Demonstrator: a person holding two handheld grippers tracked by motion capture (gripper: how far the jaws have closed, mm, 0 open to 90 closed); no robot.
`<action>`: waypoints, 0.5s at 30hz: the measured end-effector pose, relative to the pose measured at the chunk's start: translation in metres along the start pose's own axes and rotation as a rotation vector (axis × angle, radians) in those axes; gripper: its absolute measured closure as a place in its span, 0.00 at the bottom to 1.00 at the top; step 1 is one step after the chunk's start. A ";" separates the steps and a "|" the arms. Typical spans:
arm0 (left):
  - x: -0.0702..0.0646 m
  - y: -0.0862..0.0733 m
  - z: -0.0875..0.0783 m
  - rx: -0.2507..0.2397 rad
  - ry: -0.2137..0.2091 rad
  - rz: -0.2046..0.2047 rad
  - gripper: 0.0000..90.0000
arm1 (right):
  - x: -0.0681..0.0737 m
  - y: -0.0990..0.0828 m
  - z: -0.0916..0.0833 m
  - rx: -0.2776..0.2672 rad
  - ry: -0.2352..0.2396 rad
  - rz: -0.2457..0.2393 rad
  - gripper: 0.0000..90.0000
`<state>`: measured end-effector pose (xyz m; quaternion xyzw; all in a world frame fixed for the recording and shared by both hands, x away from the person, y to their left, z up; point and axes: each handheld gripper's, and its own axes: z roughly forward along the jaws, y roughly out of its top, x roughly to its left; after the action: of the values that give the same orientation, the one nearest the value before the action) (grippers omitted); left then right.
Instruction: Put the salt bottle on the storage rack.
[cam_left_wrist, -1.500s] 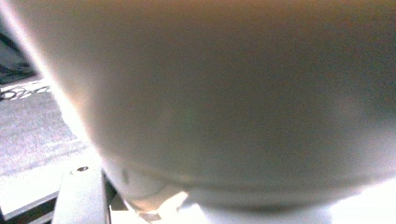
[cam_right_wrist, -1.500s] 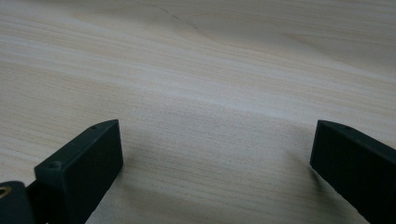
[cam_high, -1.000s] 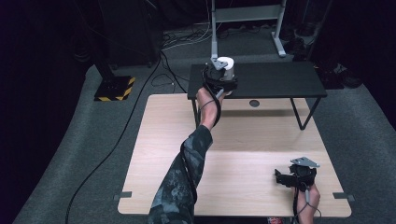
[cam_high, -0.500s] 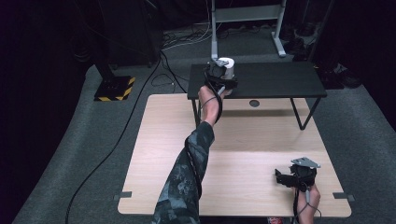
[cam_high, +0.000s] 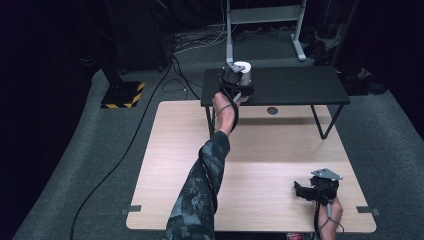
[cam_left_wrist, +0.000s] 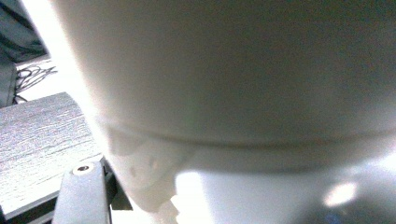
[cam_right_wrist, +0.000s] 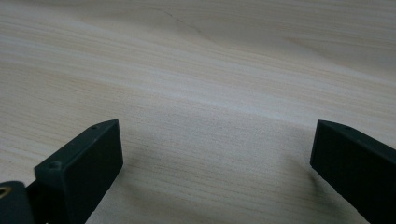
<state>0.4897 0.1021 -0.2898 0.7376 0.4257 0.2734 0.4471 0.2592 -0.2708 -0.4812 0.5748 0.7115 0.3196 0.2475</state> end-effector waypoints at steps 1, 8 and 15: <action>0.000 -0.001 0.000 -0.003 -0.001 0.000 0.32 | 0.000 0.000 0.000 -0.001 0.000 -0.001 0.01; -0.013 -0.017 -0.008 -0.058 0.058 0.019 0.00 | 0.000 -0.001 0.000 -0.003 0.001 -0.003 0.01; -0.010 -0.049 -0.037 -0.084 0.049 0.077 0.00 | 0.000 0.000 0.000 -0.002 -0.002 -0.002 0.01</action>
<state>0.4373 0.1204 -0.3168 0.7270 0.3961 0.3260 0.4564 0.2585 -0.2704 -0.4813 0.5743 0.7115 0.3194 0.2490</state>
